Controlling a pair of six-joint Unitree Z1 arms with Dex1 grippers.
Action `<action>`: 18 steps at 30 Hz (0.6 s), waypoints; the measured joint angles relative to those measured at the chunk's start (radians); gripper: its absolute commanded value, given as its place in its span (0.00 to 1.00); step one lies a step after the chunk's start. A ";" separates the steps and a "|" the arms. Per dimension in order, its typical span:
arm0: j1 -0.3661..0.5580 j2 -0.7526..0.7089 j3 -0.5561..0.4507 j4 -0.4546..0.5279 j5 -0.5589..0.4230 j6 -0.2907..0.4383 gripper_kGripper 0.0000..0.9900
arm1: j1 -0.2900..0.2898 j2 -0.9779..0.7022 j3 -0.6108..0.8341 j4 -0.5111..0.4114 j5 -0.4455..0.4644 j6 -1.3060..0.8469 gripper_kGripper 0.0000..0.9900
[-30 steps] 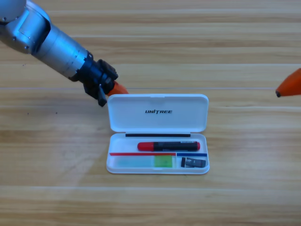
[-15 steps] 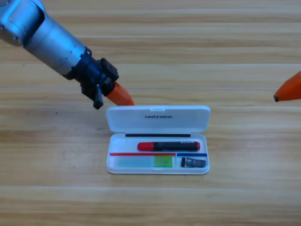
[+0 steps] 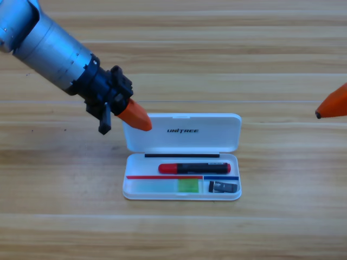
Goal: Clean up eraser and pencils
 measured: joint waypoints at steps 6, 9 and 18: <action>-0.003 -0.018 -0.028 0.021 0.003 0.000 0.00 | 0.000 0.000 0.000 0.000 0.002 0.000 0.97; -0.004 -0.030 -0.070 0.062 0.003 0.000 0.00 | 0.000 0.000 0.000 -0.001 0.002 0.000 0.97; 0.027 -0.035 -0.144 0.070 0.003 0.010 0.00 | 0.000 0.000 0.005 -0.011 0.002 0.000 0.97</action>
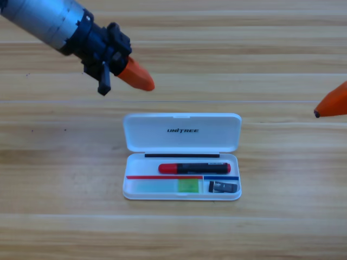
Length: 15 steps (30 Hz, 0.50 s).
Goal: Clean up eraser and pencils
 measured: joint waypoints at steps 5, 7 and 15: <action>0.054 0.107 -0.001 -0.090 0.007 0.000 0.00 | 0.000 0.000 0.002 0.000 0.001 0.000 0.97; 0.073 0.143 -0.001 -0.120 0.010 -0.003 0.00 | 0.000 0.000 0.002 0.000 0.001 0.000 0.97; 0.104 0.197 0.019 -0.170 0.010 -0.011 0.00 | 0.000 0.000 0.002 0.000 0.001 0.000 0.97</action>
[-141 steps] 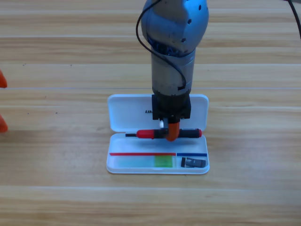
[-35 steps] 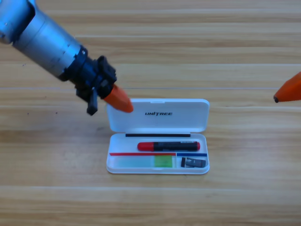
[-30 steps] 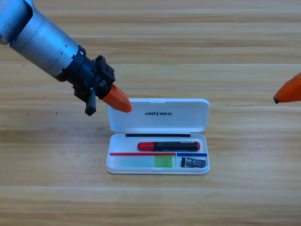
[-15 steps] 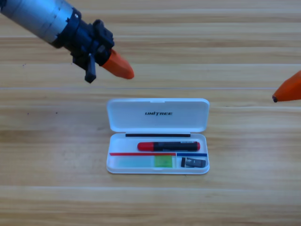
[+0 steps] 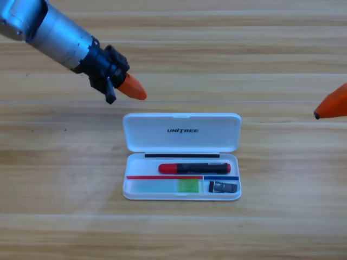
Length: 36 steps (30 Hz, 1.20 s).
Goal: Clean up eraser and pencils
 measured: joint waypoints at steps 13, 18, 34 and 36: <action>0.000 0.040 0.062 -0.059 0.014 -0.017 0.00 | 0.000 0.000 0.000 0.000 0.022 0.000 0.97; 0.000 0.040 0.102 -0.059 0.013 -0.017 0.00 | 0.000 0.000 0.000 0.000 0.023 0.000 0.97; -0.081 -0.026 0.131 -0.020 -0.001 -0.047 0.00 | 0.000 0.000 0.000 -0.001 0.026 0.000 0.97; -0.092 -0.038 0.143 -0.017 -0.001 -0.047 0.00 | 0.000 0.000 0.001 -0.001 0.026 0.000 0.97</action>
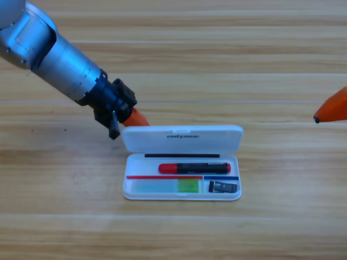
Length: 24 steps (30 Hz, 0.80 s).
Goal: Clean up eraser and pencils
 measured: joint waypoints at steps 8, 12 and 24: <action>-0.038 -0.025 0.027 0.000 0.000 0.000 0.00 | 0.000 0.000 0.001 -0.001 0.000 0.000 0.97; -0.052 -0.042 0.049 -0.002 0.002 0.000 0.00 | 0.000 0.000 0.001 -0.001 0.000 0.000 0.97; -0.095 -0.044 0.120 -0.042 0.037 0.024 0.00 | 0.000 0.000 0.001 -0.001 0.004 0.000 0.97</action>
